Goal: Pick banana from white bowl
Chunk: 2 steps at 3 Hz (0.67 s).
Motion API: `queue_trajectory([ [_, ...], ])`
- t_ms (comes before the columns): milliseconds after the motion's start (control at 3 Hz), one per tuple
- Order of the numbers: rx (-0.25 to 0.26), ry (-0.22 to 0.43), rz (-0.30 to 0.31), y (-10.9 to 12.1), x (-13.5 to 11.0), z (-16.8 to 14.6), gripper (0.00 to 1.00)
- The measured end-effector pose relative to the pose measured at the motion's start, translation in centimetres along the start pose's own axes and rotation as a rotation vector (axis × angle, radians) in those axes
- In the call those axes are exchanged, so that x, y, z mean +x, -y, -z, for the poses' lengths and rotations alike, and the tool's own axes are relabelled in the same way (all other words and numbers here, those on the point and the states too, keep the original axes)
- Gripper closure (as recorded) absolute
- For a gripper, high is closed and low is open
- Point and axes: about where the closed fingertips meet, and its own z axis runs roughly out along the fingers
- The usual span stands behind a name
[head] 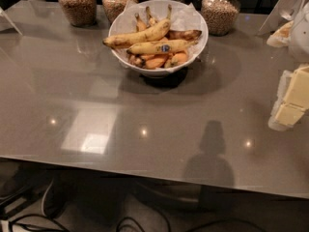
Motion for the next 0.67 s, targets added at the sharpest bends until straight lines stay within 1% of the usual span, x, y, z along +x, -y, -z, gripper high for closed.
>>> queue_trajectory([
  [333, 0.0, 0.0, 0.0, 0.0, 0.0, 0.0, 0.0],
  [667, 0.062, 0.041, 0.037, 1.0, -1.4, 0.2, 0.0],
])
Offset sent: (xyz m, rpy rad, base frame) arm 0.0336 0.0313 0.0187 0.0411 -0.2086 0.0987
